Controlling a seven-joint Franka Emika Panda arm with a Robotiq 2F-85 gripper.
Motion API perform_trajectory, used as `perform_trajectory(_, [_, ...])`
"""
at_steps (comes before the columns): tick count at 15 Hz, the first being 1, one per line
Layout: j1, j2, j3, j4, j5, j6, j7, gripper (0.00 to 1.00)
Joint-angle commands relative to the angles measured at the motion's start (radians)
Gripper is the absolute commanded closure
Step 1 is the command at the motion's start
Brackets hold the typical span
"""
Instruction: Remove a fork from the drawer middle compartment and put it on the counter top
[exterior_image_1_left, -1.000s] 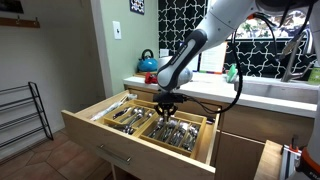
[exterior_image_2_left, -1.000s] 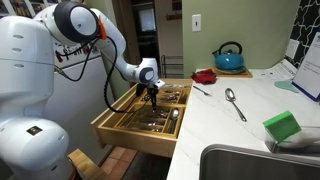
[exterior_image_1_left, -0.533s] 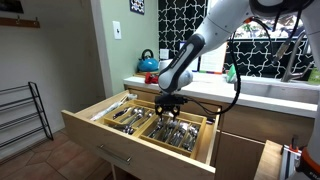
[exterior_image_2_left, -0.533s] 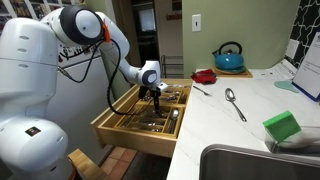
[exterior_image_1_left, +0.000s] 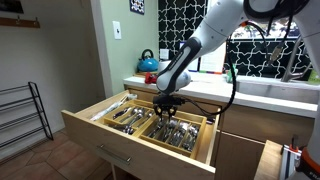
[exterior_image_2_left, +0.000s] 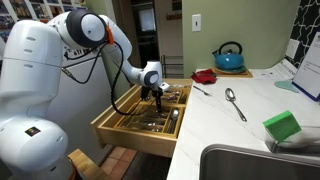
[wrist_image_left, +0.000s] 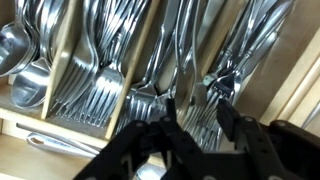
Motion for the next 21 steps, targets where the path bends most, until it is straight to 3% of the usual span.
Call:
perform_trajectory(1, [-0.005,0.031,0.004,0.027,-0.003,0.007,-0.017,0.68])
perform_trajectory(7, [0.0,0.053,0.0,0.059,-0.006,-0.004,-0.015,1.0])
perform_trajectory(12, [0.007,0.04,0.0,0.063,-0.006,-0.019,-0.01,0.99])
perform_trajectory(21, [0.05,-0.16,-0.019,-0.075,-0.068,-0.105,0.105,0.99])
